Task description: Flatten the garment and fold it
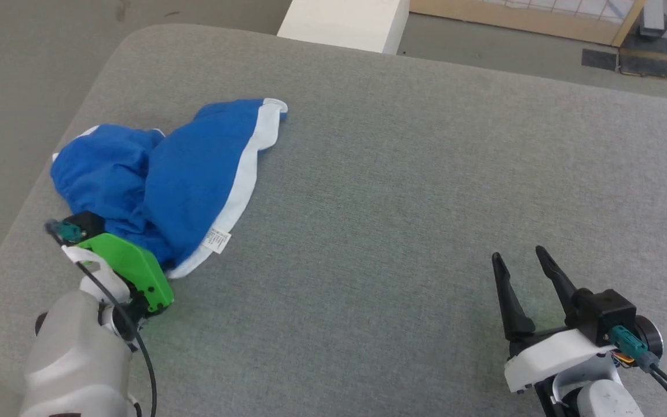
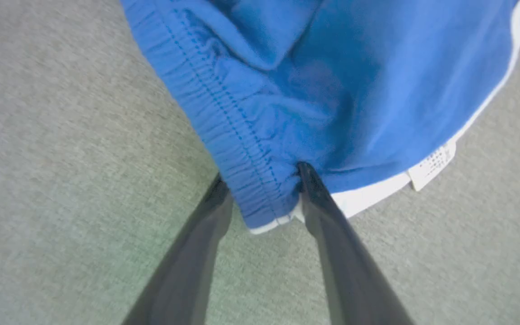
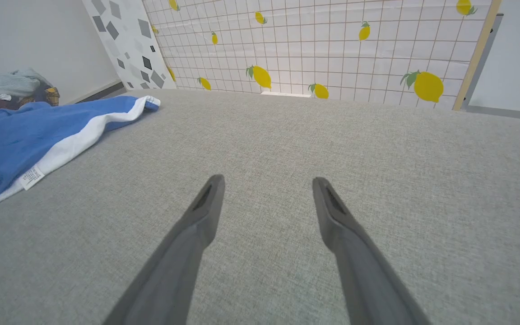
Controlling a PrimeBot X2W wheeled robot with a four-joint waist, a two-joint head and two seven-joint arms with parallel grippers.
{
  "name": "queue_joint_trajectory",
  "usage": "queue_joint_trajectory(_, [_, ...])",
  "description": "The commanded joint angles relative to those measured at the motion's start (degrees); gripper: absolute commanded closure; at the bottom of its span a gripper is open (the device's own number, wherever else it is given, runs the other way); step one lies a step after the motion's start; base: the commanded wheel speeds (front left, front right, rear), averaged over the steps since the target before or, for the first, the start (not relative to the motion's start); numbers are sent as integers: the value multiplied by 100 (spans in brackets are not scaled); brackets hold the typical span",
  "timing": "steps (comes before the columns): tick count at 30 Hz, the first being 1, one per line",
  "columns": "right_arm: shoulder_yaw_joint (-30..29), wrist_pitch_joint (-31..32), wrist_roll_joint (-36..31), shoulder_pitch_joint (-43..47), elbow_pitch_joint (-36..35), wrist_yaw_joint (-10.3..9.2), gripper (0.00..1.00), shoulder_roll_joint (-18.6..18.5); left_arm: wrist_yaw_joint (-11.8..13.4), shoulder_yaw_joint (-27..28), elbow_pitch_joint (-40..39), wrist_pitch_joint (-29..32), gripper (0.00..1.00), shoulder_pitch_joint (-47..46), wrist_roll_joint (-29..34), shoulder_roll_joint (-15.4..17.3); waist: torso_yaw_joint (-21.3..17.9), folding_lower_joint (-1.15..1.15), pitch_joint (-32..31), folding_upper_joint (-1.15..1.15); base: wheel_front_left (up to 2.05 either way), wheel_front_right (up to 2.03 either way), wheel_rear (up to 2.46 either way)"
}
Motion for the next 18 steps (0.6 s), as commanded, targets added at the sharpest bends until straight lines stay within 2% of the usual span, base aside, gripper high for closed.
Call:
queue_joint_trajectory(1, [10,1,38,-52,-18,-9,0,-3,24,16,83,-189,100,-51,-72,-32,3,-1,-34,0,0,0,0])
queue_joint_trajectory(5, [100,-40,147,-64,79,-9,0,-3,-86,19,-104,-844,100,-392,-130,9,-12,-1,-211,0,0,0,0])
queue_joint_trajectory(9, [248,-110,327,-63,203,-9,0,-3,-185,-127,-557,-1315,100,-864,-270,36,-222,-1,-512,0,0,0,0])
queue_joint_trajectory(11, [291,-144,417,-52,257,-9,0,-3,-200,-370,-900,-1441,100,-1112,-299,39,-400,-1,-659,0,0,0,0])
queue_joint_trajectory(15, [280,-199,554,51,359,-9,0,-3,-205,-1118,-1891,-1400,100,-1522,-839,-150,-850,-1,-917,0,0,0,0])
queue_joint_trajectory(18, [284,-220,613,108,393,-9,0,-3,-206,-1539,-2515,-1312,100,-1686,-1173,-174,-1257,-1,-1013,0,0,0,0])
